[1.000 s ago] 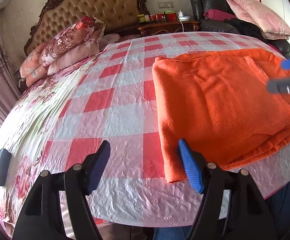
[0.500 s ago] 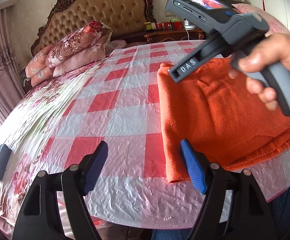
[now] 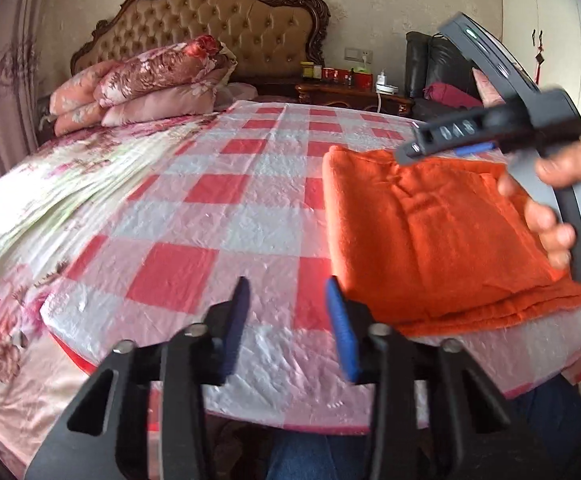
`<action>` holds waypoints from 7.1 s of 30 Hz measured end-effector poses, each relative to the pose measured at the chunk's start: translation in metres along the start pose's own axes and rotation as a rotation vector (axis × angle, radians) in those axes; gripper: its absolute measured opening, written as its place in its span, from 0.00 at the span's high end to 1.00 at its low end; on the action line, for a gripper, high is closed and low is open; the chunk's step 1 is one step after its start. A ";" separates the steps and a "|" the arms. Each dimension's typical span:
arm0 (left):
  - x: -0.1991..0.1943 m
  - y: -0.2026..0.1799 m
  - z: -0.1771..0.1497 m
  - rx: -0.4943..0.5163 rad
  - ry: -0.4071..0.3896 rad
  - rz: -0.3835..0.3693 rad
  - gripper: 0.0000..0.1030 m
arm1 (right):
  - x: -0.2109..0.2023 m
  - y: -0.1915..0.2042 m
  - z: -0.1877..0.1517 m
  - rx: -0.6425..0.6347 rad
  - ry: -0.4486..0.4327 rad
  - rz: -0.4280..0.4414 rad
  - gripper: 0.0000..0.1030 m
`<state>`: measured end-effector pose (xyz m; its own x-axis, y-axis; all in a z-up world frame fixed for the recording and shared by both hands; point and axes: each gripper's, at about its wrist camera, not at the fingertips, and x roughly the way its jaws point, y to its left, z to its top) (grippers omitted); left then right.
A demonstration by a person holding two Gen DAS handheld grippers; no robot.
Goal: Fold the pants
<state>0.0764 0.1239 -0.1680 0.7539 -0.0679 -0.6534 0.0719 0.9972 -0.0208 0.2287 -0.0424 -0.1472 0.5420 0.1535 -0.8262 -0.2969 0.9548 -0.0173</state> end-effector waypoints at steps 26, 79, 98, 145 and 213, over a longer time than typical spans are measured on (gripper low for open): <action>0.027 0.044 -0.003 -0.594 0.180 -0.552 0.67 | 0.009 0.032 -0.034 -0.070 0.132 0.170 0.04; 0.002 0.064 0.024 -0.484 0.251 -0.439 0.92 | 0.029 0.108 0.048 -0.053 0.337 0.189 0.05; -0.077 -0.058 0.065 0.036 -0.030 -0.288 0.91 | -0.004 0.043 0.045 0.039 0.302 0.242 0.91; -0.017 -0.366 -0.048 0.919 -0.206 -0.202 0.54 | -0.059 -0.283 -0.160 0.614 0.105 0.332 0.74; -0.014 -0.469 -0.020 1.052 -0.290 -0.285 0.92 | -0.134 -0.346 -0.171 0.404 -0.035 0.125 0.92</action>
<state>0.0191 -0.3426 -0.1647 0.7355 -0.4300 -0.5235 0.6768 0.4311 0.5968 0.1240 -0.4365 -0.1266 0.5501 0.2767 -0.7879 -0.0337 0.9501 0.3102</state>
